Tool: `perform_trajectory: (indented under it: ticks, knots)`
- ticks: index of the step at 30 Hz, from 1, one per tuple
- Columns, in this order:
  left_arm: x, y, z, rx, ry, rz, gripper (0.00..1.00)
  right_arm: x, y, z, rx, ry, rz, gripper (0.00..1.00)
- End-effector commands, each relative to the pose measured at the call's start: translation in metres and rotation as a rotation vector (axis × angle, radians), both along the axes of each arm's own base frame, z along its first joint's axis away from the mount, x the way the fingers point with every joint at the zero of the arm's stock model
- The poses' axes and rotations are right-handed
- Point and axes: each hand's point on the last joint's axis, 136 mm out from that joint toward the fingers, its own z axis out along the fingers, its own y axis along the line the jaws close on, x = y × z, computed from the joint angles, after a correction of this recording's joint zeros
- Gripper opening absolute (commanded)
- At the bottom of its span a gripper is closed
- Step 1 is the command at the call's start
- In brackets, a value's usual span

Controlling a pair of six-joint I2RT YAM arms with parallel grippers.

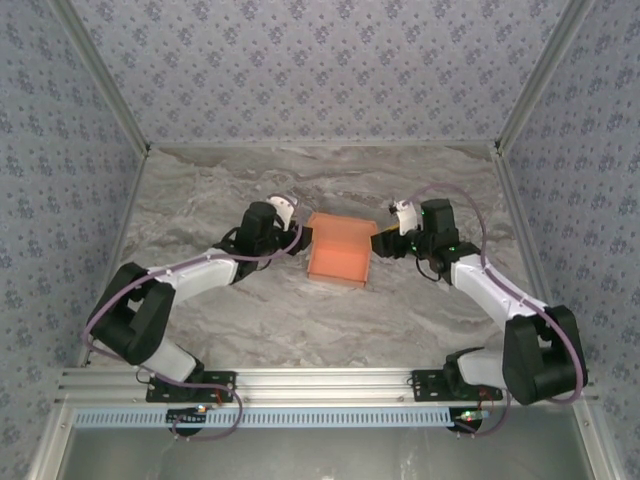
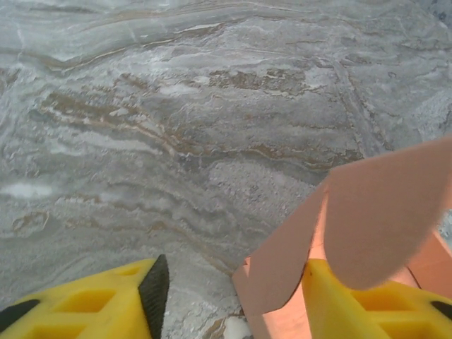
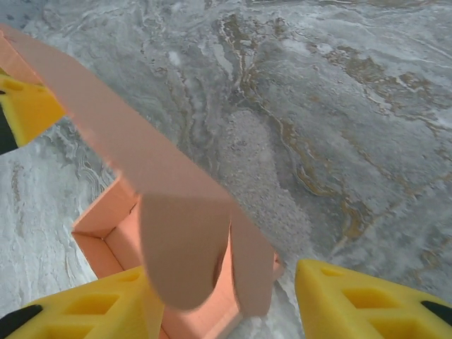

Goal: Fold the paper box

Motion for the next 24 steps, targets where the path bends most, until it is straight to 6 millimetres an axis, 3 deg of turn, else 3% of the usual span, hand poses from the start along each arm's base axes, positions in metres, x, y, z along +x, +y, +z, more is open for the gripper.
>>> perform_trajectory:
  ticks: [1, 3, 11, 17, 24]
  knots:
    - [-0.002, -0.015, 0.007, -0.034, 0.001, -0.035, 0.45, 0.012, 0.013, 0.021, 0.096, -0.025, 0.019, 0.49]
    - [-0.004, -0.018, 0.006, -0.047, 0.023, -0.033, 0.39, 0.014, 0.015, 0.019, 0.107, -0.01, 0.012, 0.46]
    - [-0.005, -0.025, -0.001, -0.092, 0.094, -0.012, 0.31, 0.02, 0.015, 0.004, 0.1, 0.042, -0.07, 0.29]
    - [-0.005, -0.033, 0.003, -0.144, 0.109, -0.024, 0.3, 0.019, 0.018, 0.001, 0.077, 0.049, -0.137, 0.27]
    - [-0.004, -0.041, 0.001, -0.196, 0.141, -0.021, 0.25, 0.019, 0.025, -0.002, 0.059, 0.042, -0.198, 0.16]
